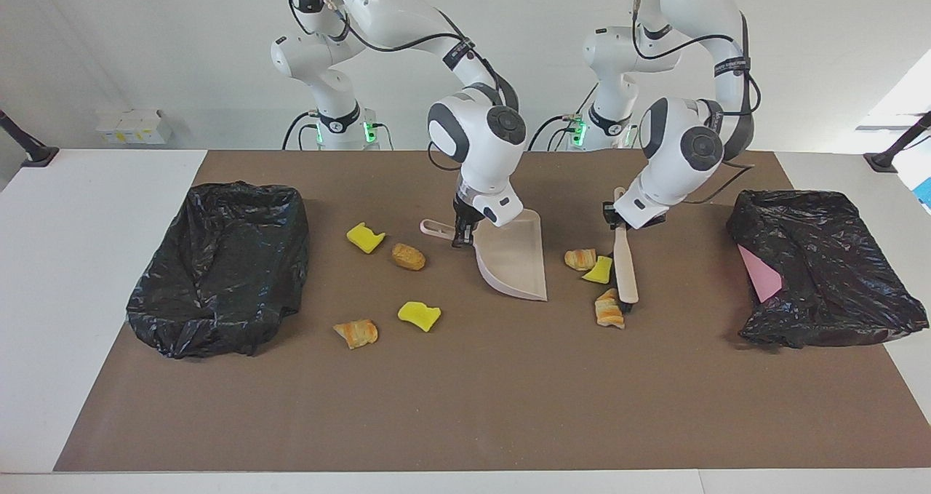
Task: Sweep and dump trash in bin
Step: 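Sweep the chunks and sponges into the dustpan with the left gripper's brush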
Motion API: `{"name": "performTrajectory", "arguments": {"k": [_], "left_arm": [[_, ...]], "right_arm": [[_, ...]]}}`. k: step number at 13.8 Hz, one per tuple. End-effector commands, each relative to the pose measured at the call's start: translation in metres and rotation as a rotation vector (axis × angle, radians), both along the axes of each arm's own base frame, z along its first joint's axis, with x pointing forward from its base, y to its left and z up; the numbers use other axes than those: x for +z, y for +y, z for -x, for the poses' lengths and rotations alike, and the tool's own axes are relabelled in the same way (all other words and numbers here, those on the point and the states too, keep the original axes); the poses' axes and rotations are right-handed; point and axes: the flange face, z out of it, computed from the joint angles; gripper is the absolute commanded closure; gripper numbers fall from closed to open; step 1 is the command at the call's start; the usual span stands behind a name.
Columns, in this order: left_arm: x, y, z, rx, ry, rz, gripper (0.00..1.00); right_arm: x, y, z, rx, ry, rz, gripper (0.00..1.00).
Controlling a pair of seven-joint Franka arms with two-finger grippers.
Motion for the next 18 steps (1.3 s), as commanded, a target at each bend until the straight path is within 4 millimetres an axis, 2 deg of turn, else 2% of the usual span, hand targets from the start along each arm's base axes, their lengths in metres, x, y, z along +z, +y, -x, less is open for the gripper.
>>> {"name": "performTrajectory", "arguments": {"k": [1,3,5,6,8,11,13,14,15,16,18], "left_arm": [[0.008,-0.041,0.029,0.020,0.004,0.022,1.00],[0.011,-0.071,0.042,0.026,0.024,0.066,1.00],[0.016,-0.084,0.046,0.055,0.052,0.118,1.00],[0.018,-0.099,0.054,0.029,0.060,0.122,1.00],[0.034,-0.106,0.055,0.036,0.054,0.135,1.00],[0.061,-0.093,0.039,0.064,0.011,0.150,1.00],[0.068,-0.065,0.018,0.097,-0.030,0.142,1.00],[0.067,-0.058,0.012,0.086,-0.057,0.117,1.00],[0.064,-0.039,0.001,0.112,-0.075,0.101,1.00],[0.051,-0.019,-0.014,0.114,-0.071,0.078,1.00],[0.029,-0.001,-0.034,0.049,-0.067,0.068,1.00]], "right_arm": [[0.000,-0.004,0.008,0.054,-0.007,0.007,1.00],[0.000,-0.006,0.008,0.052,-0.004,0.010,1.00],[-0.001,-0.006,0.009,0.051,0.001,0.014,1.00],[-0.001,-0.007,0.008,0.052,0.001,0.016,1.00],[-0.002,-0.008,0.008,0.060,0.006,0.018,1.00],[-0.001,-0.010,0.006,0.058,0.004,0.016,1.00],[-0.001,-0.010,0.006,0.058,0.004,0.016,1.00],[-0.001,-0.010,0.006,0.058,0.004,0.016,1.00],[-0.001,-0.010,0.006,0.058,0.004,0.016,1.00],[-0.001,-0.009,0.007,0.059,0.004,0.016,1.00],[-0.001,-0.009,0.007,0.059,0.003,0.015,1.00]]}}
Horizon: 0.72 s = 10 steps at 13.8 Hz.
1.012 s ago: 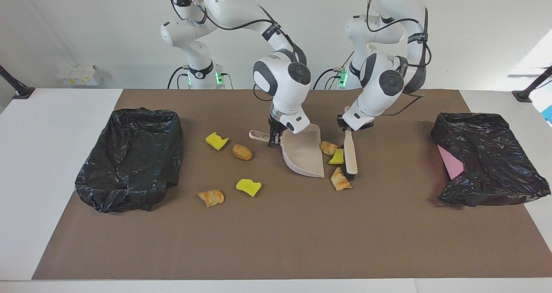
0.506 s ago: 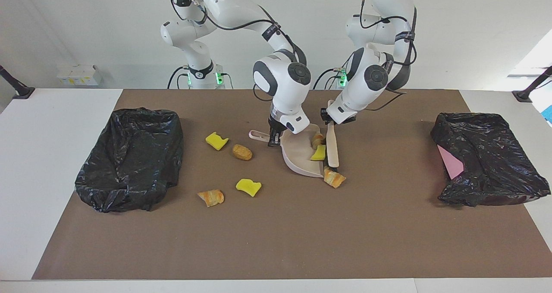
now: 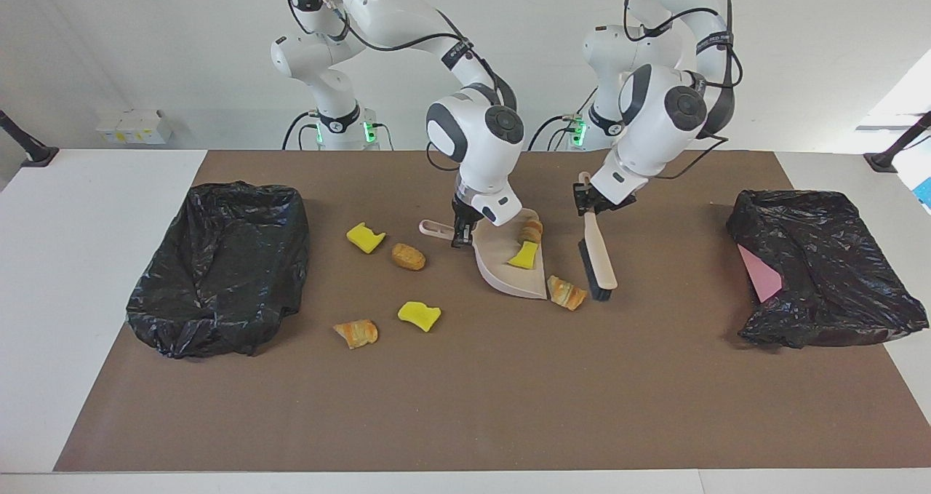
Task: Sweep and dump trash in bin
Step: 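Sweep the chunks and sponges into the dustpan with the left gripper's brush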
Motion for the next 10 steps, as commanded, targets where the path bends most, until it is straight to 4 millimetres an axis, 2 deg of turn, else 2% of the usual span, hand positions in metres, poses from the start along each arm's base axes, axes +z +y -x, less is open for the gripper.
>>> {"name": "performTrajectory", "arguments": {"k": [1,2,4,5,7,8,9,10], "left_arm": [[-0.033,0.024,-0.033,-0.053,-0.013,-0.002,1.00],[-0.048,0.022,-0.036,-0.071,-0.012,0.000,1.00],[-0.058,0.016,-0.026,-0.121,0.006,0.002,1.00],[-0.061,0.007,-0.019,-0.164,0.019,0.004,1.00],[-0.059,-0.026,0.003,-0.290,0.051,0.009,1.00],[-0.057,-0.028,0.009,-0.353,0.071,0.021,1.00],[-0.056,-0.040,0.016,-0.398,0.083,0.023,1.00],[-0.053,-0.058,0.028,-0.439,0.106,0.027,1.00]], "right_arm": [[0.001,-0.007,0.006,0.052,0.004,0.016,1.00],[0.001,-0.007,0.006,0.052,0.002,0.015,1.00],[0.001,-0.008,0.005,0.051,0.002,0.015,1.00],[0.001,-0.007,0.006,0.052,0.002,0.015,1.00],[0.001,-0.008,0.005,0.050,0.001,0.014,1.00],[0.000,-0.009,0.005,0.050,0.002,0.015,1.00],[0.000,-0.009,0.005,0.050,0.002,0.015,1.00],[0.000,-0.008,0.006,0.051,0.003,0.014,1.00]]}}
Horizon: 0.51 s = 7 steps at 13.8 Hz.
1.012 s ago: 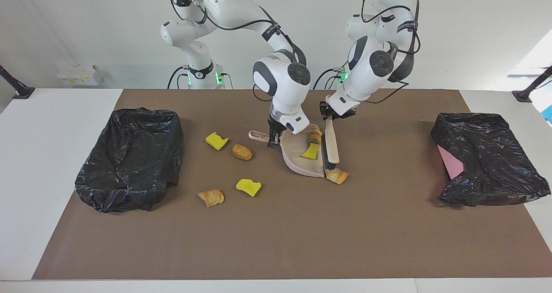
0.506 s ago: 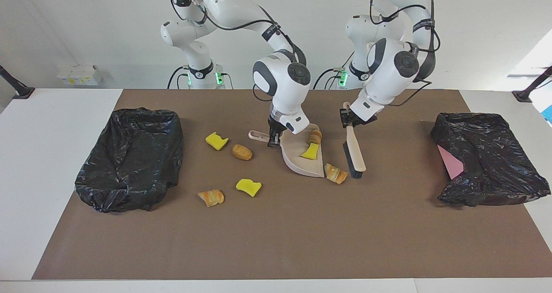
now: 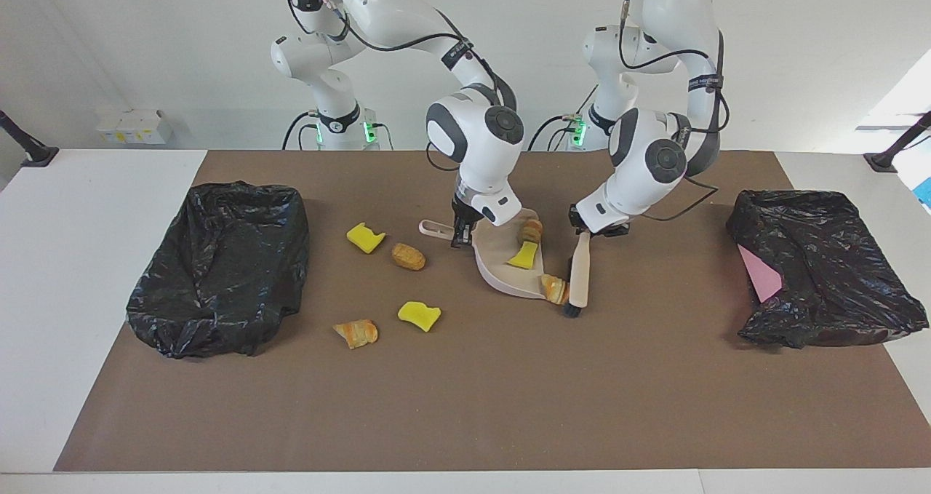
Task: Sweep and dump trash in bin
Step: 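Sweep the chunks and sponges into the dustpan with the left gripper's brush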
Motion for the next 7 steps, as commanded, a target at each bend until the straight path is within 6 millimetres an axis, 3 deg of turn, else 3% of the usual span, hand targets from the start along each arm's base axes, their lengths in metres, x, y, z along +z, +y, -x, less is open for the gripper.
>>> {"name": "performTrajectory", "arguments": {"k": [1,3,5,7], "left_arm": [[0.012,-0.029,0.031,-0.122,0.043,0.001,1.00],[0.015,-0.045,0.041,-0.148,0.057,-0.001,1.00],[0.017,-0.031,0.030,-0.110,0.045,0.003,1.00],[0.016,0.001,0.010,-0.035,0.027,0.007,1.00]], "right_arm": [[0.001,-0.008,0.004,0.049,0.000,0.012,1.00],[0.001,-0.008,0.005,0.050,0.000,0.012,1.00],[0.001,-0.008,0.005,0.050,0.000,0.012,1.00],[0.000,-0.008,0.005,0.050,0.001,0.013,1.00]]}}
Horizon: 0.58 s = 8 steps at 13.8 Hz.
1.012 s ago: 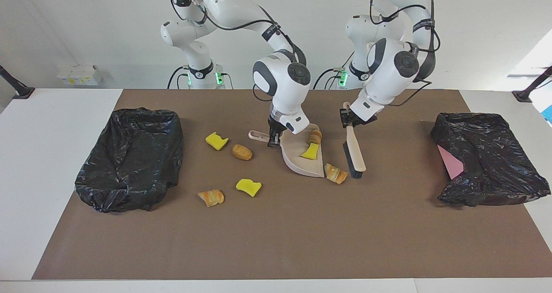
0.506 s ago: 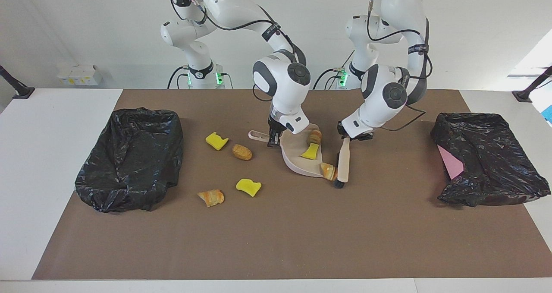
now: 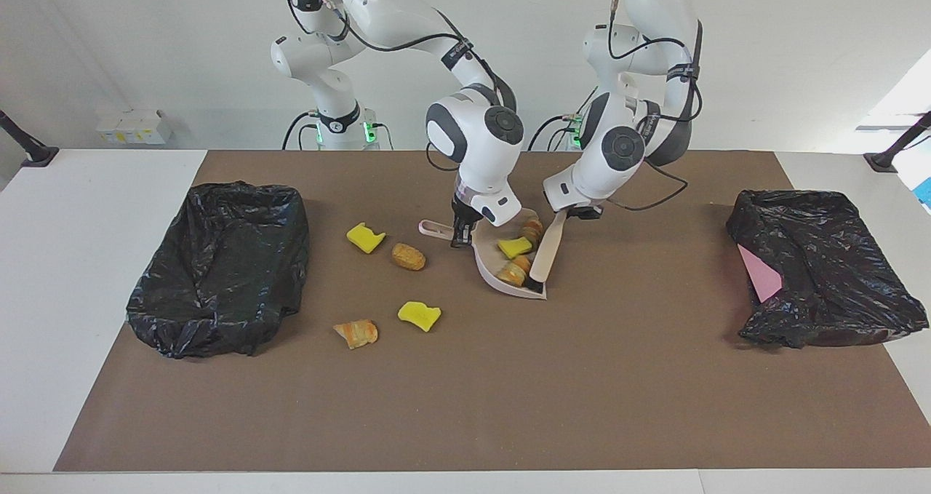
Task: Sweep and dump trash in bin
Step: 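Sweep the chunks and sponges into the dustpan with the left gripper's brush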
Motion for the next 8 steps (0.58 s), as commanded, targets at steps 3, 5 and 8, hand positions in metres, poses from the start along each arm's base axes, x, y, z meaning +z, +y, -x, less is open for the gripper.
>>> {"name": "performTrajectory", "arguments": {"k": [3,5,8], "left_arm": [[0.024,0.081,-0.032,0.159,-0.054,0.022,1.00],[0.033,0.102,-0.034,0.248,-0.062,0.007,1.00],[0.029,0.104,-0.024,0.342,-0.056,-0.031,1.00]], "right_arm": [[0.001,-0.008,0.005,0.051,0.000,0.012,1.00],[0.001,-0.009,0.004,0.048,0.000,0.012,1.00],[0.000,-0.009,0.004,0.048,0.000,0.012,1.00]]}}
